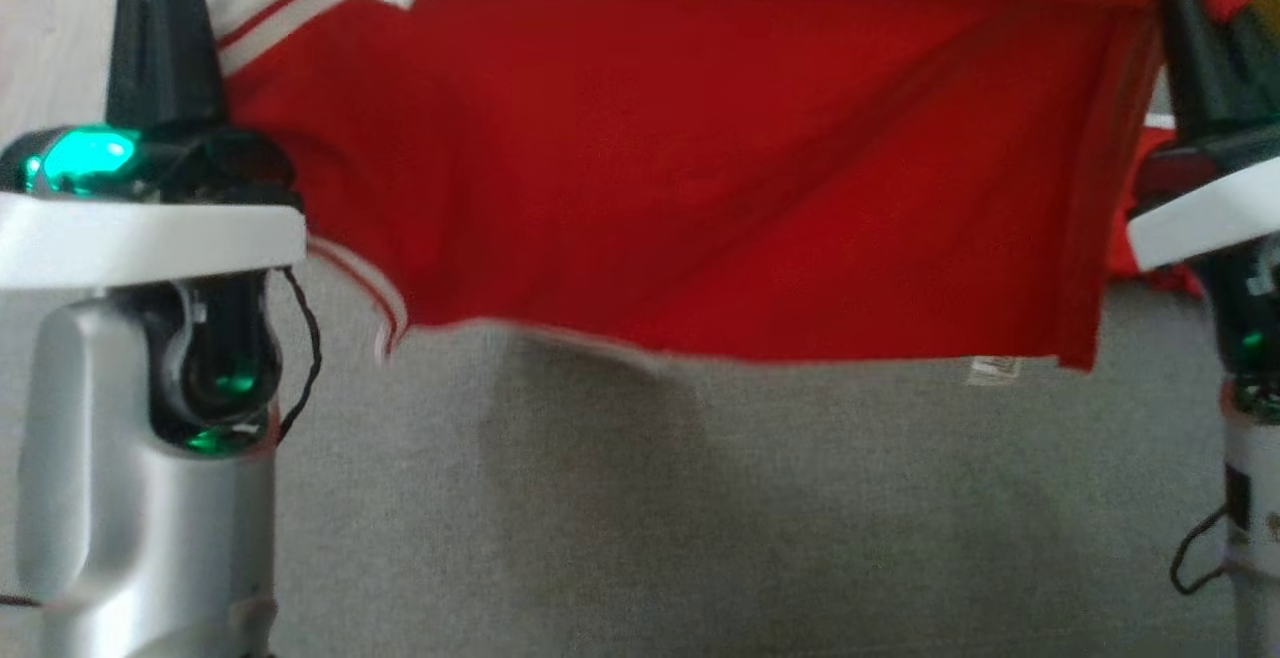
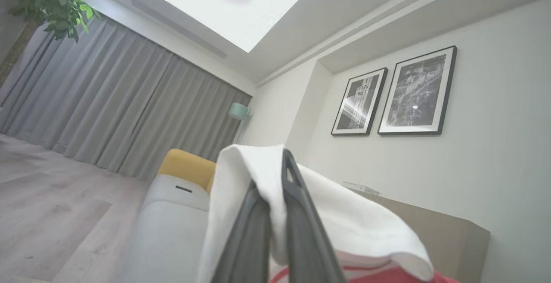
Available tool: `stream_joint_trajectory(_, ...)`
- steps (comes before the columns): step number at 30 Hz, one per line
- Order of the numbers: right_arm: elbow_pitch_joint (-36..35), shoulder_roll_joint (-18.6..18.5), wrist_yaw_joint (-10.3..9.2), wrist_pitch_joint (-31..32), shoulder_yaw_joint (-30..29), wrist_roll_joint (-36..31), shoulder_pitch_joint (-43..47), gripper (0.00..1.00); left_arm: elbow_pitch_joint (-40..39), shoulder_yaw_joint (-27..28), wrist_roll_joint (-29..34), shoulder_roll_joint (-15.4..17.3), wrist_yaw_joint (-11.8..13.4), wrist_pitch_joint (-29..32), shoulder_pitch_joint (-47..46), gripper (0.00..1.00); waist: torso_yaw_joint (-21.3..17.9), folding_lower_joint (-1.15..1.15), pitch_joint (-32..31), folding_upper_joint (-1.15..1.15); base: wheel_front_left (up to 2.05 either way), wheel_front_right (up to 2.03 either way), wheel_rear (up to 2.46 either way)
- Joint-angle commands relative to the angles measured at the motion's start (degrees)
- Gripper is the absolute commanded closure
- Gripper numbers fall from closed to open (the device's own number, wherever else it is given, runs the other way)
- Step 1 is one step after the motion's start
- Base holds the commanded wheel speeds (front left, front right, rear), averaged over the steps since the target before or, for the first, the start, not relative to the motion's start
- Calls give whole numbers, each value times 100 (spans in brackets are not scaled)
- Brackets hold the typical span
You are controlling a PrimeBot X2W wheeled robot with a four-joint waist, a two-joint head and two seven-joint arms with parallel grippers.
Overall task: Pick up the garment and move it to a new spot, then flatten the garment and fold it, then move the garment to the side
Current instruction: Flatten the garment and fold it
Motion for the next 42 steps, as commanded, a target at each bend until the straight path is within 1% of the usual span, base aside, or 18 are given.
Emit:
stream_joint_trajectory(1,-301,31,-5,109,4,45,-114,100,-305,229,-29,153,50,121,-373,100,12,0,166,0,0,0,0)
stream_joint_trajectory(4,-494,87,-5,341,-114,74,-214,100,-497,185,38,337,111,457,-623,100,30,0,497,0,0,0,0)
stream_joint_trajectory(7,-370,144,-5,459,-136,160,-562,100,-255,130,91,538,78,752,-1088,100,13,0,928,0,0,0,0)
stream_joint_trajectory(11,249,5,-5,470,10,98,-1468,100,642,44,135,836,-90,1105,-2075,100,3,0,1651,0,0,0,0)
stream_joint_trajectory(12,453,-93,-5,439,135,-1,-1765,100,936,5,243,953,-142,1126,-2392,100,11,0,1834,0,0,0,0)
stream_joint_trajectory(14,985,-118,-5,348,334,-7,-2390,100,1577,-65,343,1088,-257,1114,-3045,100,14,0,2130,0,0,0,0)
stream_joint_trajectory(15,1275,-139,-5,270,410,-31,-2736,100,1912,-62,356,1133,-298,1078,-3400,100,23,0,2267,0,0,0,0)
stream_joint_trajectory(16,1891,-221,-5,61,577,-107,-3442,100,2522,-84,461,1223,-355,927,-4089,100,59,0,2499,0,0,0,0)
stream_joint_trajectory(20,3146,-253,-5,-643,715,-247,-4689,100,3540,-57,527,1235,-423,449,-5217,100,122,0,2727,0,0,0,0)
stream_joint_trajectory(23,3908,-221,-5,-1225,700,-294,-5388,100,4101,-45,494,1167,-473,48,-5833,100,195,0,2834,0,0,0,0)
stream_joint_trajectory(24,3908,-221,-5,-1225,700,-294,-5388,100,4101,-45,494,1167,-473,48,-5833,100,195,0,2834,0,0,0,0)
stream_joint_trajectory(26,4334,-210,-5,-1588,721,-270,-5675,100,4414,-115,510,1130,-509,-199,-6071,100,247,0,2862,0,0,0,0)
stream_joint_trajectory(30,5024,-133,-5,-2182,806,20,-5805,100,4885,-232,436,1023,-560,-528,-6107,100,336,0,2873,0,0,0,0)
stream_joint_trajectory(32,5347,-119,-5,-2331,899,184,-5658,100,5065,-319,392,946,-574,-617,-5908,100,380,0,2853,0,0,0,0)
stream_joint_trajectory(33,5616,-126,-5,-2397,1086,335,-5432,100,5187,-473,343,854,-582,-666,-5604,100,429,0,2818,0,0,0,0)
stream_joint_trajectory(37,6027,-144,-5,-2232,1498,806,-4824,100,5193,-881,165,809,-585,-711,-4757,100,503,0,2667,0,0,0,0)
stream_joint_trajectory(42,6156,-323,-5,-1780,2080,1434,-3969,100,4929,-1351,-46,964,-586,-720,-3535,100,574,0,2338,0,0,0,0)
